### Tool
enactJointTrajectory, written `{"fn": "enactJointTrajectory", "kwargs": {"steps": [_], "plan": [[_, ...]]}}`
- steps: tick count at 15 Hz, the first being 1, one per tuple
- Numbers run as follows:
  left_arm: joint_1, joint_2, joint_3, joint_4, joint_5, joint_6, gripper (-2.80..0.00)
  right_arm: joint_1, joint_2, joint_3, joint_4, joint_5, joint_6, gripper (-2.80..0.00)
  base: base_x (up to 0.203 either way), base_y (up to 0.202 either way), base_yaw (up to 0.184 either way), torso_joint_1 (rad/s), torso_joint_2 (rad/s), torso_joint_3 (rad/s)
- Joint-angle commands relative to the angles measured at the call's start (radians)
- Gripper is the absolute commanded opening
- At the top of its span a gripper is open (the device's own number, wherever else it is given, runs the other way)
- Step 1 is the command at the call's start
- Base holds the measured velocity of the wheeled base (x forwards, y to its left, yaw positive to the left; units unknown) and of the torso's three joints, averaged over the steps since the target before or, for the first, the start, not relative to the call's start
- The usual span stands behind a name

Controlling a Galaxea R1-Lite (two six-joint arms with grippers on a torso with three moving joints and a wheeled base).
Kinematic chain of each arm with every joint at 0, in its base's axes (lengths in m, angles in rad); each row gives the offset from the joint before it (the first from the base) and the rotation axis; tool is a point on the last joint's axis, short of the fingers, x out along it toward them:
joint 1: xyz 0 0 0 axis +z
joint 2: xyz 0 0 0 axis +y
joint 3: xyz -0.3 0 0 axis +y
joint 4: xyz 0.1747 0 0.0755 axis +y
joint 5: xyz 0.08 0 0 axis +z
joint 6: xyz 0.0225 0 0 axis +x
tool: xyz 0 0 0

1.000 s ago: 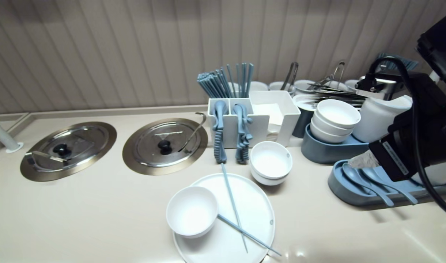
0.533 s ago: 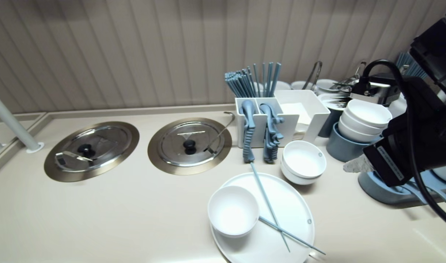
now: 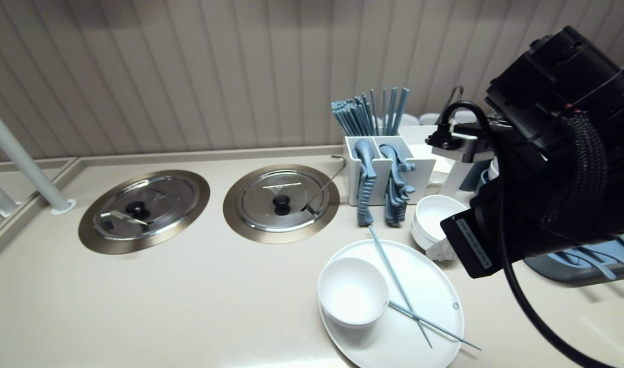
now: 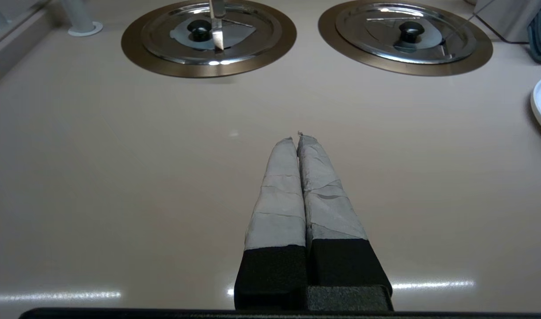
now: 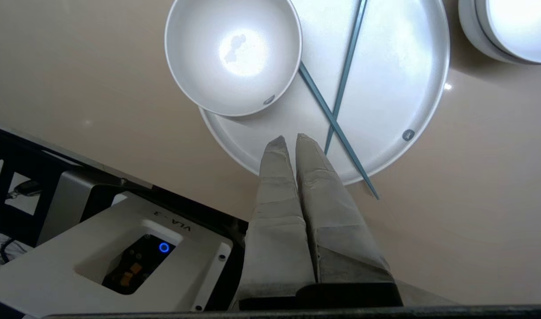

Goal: Put the bowl back from the plate

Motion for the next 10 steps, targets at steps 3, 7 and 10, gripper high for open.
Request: {"fn": "enactJointTrajectory", "kwargs": {"steps": [3,7,10], "plan": [[0.0,0.0,0.008,0.0,0.0,0.0,-2.8,0.024,0.122,-0.018,0.007,-0.002,0.042,-2.8,0.0,0.0,0.0,0.0,0.0,0.0],[0.0,0.0,0.008,0.0,0.0,0.0,-2.8,0.036,0.209,-0.035,0.007,-0.059,0.095,-2.8,0.0,0.0,0.0,0.0,0.0,0.0],[0.0,0.0,0.008,0.0,0.0,0.0,-2.8,0.038,0.228,-0.033,0.005,-0.072,0.103,0.0,0.0,0.0,0.0,0.0,0.0,0.0]]}}
